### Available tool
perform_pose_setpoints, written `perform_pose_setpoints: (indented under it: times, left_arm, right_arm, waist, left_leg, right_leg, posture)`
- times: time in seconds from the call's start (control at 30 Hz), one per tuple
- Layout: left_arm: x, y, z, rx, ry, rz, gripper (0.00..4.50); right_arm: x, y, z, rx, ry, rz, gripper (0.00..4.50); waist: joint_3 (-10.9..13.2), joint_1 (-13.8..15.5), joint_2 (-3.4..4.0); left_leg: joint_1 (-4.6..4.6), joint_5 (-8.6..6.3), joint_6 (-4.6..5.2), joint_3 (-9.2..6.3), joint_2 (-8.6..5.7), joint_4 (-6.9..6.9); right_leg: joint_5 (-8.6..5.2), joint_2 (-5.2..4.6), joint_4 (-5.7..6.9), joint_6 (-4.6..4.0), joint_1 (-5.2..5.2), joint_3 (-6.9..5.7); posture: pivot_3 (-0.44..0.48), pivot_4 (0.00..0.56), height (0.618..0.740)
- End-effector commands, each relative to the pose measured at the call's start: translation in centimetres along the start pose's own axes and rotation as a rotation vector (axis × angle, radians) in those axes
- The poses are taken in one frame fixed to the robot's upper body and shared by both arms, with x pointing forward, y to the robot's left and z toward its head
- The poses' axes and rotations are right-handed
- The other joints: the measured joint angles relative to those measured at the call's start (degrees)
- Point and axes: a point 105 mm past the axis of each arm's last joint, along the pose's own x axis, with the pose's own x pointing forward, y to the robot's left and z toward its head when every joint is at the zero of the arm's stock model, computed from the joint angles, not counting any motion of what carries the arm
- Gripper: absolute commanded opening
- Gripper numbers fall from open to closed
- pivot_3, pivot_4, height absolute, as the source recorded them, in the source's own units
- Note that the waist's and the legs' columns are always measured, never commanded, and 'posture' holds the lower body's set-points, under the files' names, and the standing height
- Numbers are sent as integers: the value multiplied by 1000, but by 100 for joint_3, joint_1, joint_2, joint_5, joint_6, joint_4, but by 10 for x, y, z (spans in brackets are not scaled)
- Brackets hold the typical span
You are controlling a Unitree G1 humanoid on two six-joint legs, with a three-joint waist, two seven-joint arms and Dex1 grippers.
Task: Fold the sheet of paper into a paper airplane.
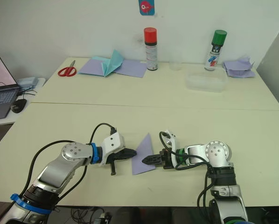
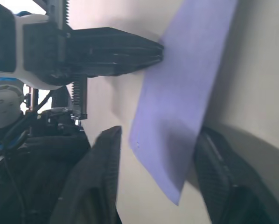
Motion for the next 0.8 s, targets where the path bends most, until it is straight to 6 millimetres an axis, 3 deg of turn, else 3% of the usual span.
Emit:
perform_pose_setpoints:
  times: [0.03,0.13,0.27,0.4,0.5,0.63,0.8]
  left_arm:
    - [7,-7,-27,-58,95,-13,0]
    - [9,0,-23,-39,75,7,0]
    - [5,11,-8,-23,-14,50,0]
    - [-29,23,18,-64,-146,95,0]
    - [-57,22,32,-86,-195,75,734]
    - [-95,18,33,-103,-190,62,1929]
    - [-104,-11,32,-87,-182,-22,3518]
  right_arm:
    - [-2,7,1,-35,-2,13,974]
    - [3,7,3,-32,-11,-7,15]
    - [4,4,8,-34,-19,-33,15]
    - [-8,8,14,-198,14,-42,15]
    - [-18,12,20,-357,58,-9,0]
    - [-23,18,44,-604,123,74,0]
    - [-18,21,53,-707,335,231,0]
  waist:
    - [0,0,0]
    - [-13,-1,0]
    - [-14,-4,-1]
    - [5,-29,1]
    - [30,-34,-6]
    - [45,-73,-2]
    - [54,-149,2]
  left_leg:
    - [0,0,0,0,0,0]
    - [2,0,0,-1,2,0]
    - [6,1,2,0,3,2]
    - [-2,2,2,5,8,1]
    - [-32,1,2,7,8,-1]
    - [-51,-1,2,8,11,-8]
    - [-54,-1,2,17,15,-11]
  right_leg:
    - [0,-1,0,0,0,0]
    - [0,0,0,1,2,-1]
    - [3,0,-1,8,5,0]
    - [4,4,0,9,-8,0]
    - [5,12,-1,7,-37,-4]
    - [6,12,-3,1,-61,-8]
    - [17,12,3,-24,-77,-9]
  posture:
    - [0,150,740]
    - [0,150,740]
    - [0,150,740]
    - [0,150,740]
    - [0,150,740]
    - [0,150,740]
    - [0,150,740]
